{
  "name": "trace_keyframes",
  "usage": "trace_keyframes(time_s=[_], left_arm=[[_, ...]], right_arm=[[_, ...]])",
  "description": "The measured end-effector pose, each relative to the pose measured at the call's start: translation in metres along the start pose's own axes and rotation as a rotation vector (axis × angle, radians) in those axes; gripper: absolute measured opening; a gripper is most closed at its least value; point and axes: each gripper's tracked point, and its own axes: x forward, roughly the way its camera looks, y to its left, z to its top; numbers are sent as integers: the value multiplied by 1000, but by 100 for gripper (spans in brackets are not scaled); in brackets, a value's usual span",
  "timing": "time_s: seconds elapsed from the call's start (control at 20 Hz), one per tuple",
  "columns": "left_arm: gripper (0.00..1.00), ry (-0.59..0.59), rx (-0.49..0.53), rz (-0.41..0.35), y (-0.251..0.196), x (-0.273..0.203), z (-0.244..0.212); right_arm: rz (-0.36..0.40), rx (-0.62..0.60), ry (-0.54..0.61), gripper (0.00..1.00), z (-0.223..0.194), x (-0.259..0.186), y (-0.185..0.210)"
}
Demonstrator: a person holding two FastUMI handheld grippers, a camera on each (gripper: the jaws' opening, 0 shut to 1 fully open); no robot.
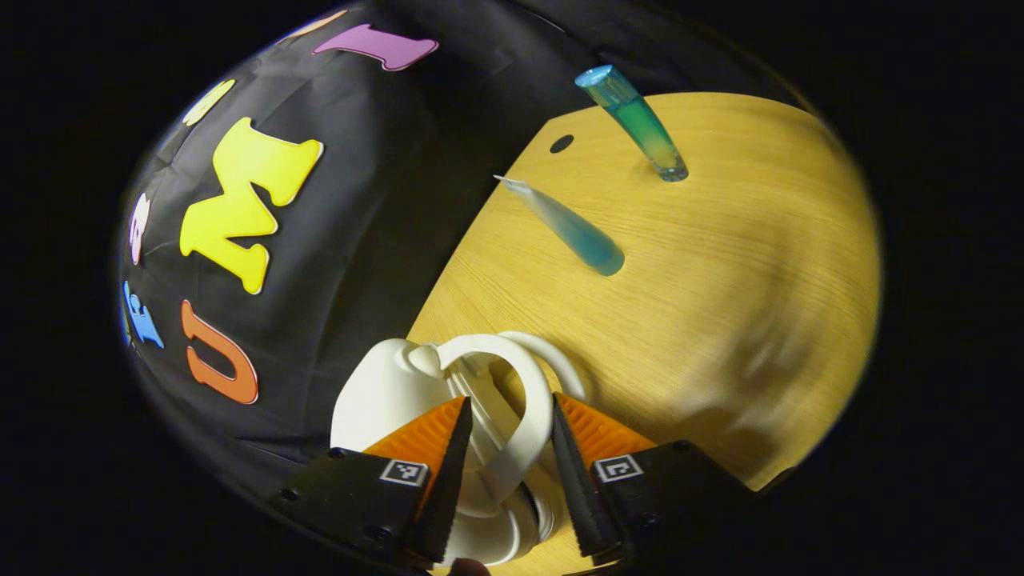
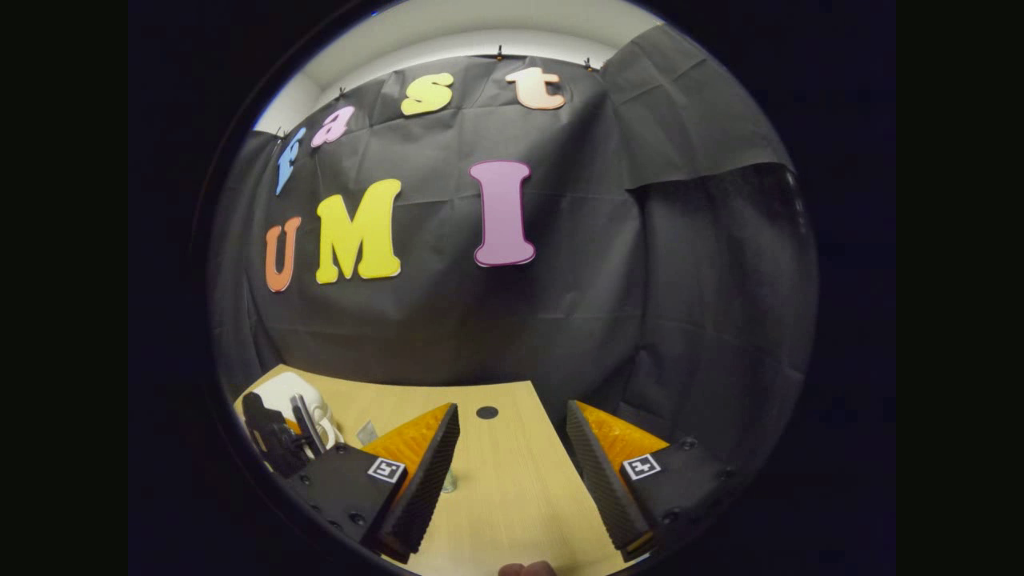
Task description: First open the suitcase, pack the skin care products into it, and then close the suitcase.
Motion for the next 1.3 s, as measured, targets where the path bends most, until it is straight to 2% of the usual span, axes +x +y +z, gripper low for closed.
trace_keyframes(time_s=[0.05, 0.1, 0.2, 0.45, 0.6, 0.75, 0.85, 1.0, 1.15, 1.3], left_arm=[[53, -1, 6, -4, -1, 1, 2], [40, -7, 9, -11, -2, 0, 6], [31, -20, -2, -14, -1, -3, 9], [17, -44, -31, -32, 3, -8, 17], [7, -65, -98, -17, 16, -17, 24], [3, -121, -221, -18, 35, -36, 34], [3, -215, -290, 8, 65, -50, 48], [3, -297, -416, 60, 115, -73, 45], [3, -365, -552, 127, 176, -90, 29], [3, -412, -683, 180, 229, -108, -9]], right_arm=[[-3, -7, -2, 80, -1, -1, 1], [-9, -8, -1, 80, -1, -3, 2], [-23, -1, 1, 80, -1, -7, 2], [-44, -25, -13, 80, 2, -16, 6], [-41, -29, -25, 80, 8, -22, 14], [-16, -48, -41, 79, 15, -25, 30], [3, -49, -46, 79, 20, -24, 41], [30, -36, -56, 80, 30, -22, 64], [65, -38, -67, 80, 39, -22, 91], [96, -58, -82, 79, 51, -24, 115]])
